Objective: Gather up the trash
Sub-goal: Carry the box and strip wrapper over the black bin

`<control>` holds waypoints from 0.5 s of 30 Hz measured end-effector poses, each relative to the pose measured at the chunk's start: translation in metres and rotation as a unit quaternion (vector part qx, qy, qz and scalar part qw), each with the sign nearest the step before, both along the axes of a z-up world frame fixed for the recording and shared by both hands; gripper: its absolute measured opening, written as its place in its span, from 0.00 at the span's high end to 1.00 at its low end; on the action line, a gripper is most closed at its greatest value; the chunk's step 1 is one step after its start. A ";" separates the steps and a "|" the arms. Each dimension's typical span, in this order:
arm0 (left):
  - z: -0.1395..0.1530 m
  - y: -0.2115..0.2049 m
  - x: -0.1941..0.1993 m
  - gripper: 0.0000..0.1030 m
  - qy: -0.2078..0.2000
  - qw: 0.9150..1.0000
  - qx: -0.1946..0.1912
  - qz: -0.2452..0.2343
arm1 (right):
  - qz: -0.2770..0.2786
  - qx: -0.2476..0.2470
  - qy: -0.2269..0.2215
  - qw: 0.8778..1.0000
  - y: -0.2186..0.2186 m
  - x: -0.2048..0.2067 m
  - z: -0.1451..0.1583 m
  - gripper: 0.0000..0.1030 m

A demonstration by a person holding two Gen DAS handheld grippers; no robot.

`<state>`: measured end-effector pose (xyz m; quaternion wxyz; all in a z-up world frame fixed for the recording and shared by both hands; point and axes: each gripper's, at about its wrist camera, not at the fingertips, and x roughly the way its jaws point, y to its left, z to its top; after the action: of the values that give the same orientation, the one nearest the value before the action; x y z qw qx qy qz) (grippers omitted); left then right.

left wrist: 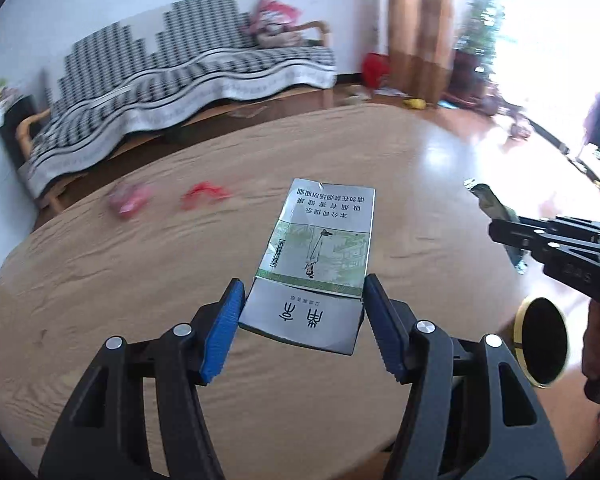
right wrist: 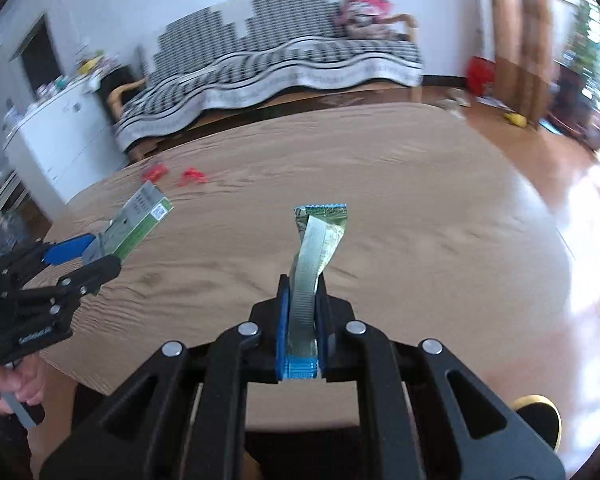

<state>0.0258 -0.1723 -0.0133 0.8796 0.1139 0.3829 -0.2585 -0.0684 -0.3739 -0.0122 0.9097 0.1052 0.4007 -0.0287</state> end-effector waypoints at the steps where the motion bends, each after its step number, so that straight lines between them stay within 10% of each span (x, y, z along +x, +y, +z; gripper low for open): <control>1: 0.001 -0.019 -0.012 0.42 0.004 1.000 -0.009 -0.020 | -0.014 0.000 0.000 1.000 -0.014 -0.013 0.000 0.88; 15: -0.023 -0.224 -0.135 0.42 0.046 0.974 -0.027 -0.220 | -0.269 0.041 0.039 0.961 -0.212 -0.238 -0.066 0.88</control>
<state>-0.1094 -0.3960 -0.0362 0.7854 0.1595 0.3808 -0.4612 -0.3069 -0.5857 -0.0783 0.8470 0.2451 0.3936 -0.2600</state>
